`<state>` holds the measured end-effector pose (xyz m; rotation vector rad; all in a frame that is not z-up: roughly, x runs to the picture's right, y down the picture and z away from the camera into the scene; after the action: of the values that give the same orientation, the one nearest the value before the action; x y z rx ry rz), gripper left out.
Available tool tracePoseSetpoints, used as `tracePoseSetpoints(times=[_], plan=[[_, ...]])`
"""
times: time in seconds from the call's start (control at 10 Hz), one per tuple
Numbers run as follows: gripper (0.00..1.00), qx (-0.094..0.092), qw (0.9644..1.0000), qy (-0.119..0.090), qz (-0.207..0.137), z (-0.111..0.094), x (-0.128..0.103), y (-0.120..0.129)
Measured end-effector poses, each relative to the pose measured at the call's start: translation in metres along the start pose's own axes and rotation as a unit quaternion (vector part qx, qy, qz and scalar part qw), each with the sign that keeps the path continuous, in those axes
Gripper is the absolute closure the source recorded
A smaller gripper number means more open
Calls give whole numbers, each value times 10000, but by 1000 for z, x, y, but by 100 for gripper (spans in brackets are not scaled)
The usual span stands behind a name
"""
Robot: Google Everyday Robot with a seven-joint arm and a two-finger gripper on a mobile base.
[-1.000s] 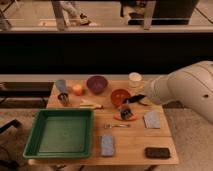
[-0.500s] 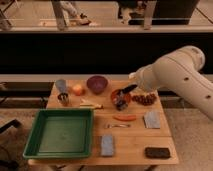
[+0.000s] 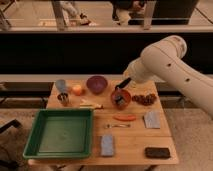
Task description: Place brush in red bowl
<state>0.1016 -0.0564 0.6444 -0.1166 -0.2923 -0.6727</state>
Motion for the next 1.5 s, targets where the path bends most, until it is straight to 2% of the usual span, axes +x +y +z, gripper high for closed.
tracePoseSetpoints(times=[0.2, 0.5, 0.7, 0.9, 1.3, 1.5], plan=[[100, -86, 10000, 19, -26, 12, 9, -10], [100, -201, 9998, 61, 3, 36, 38, -28], [100, -262, 9996, 121, 70, 40, 56, -33], [100, -339, 9991, 177, 167, 39, 71, -22], [100, -450, 9988, 103, 182, 38, 59, 18], [100, -473, 9988, 51, 143, 43, 52, 24]])
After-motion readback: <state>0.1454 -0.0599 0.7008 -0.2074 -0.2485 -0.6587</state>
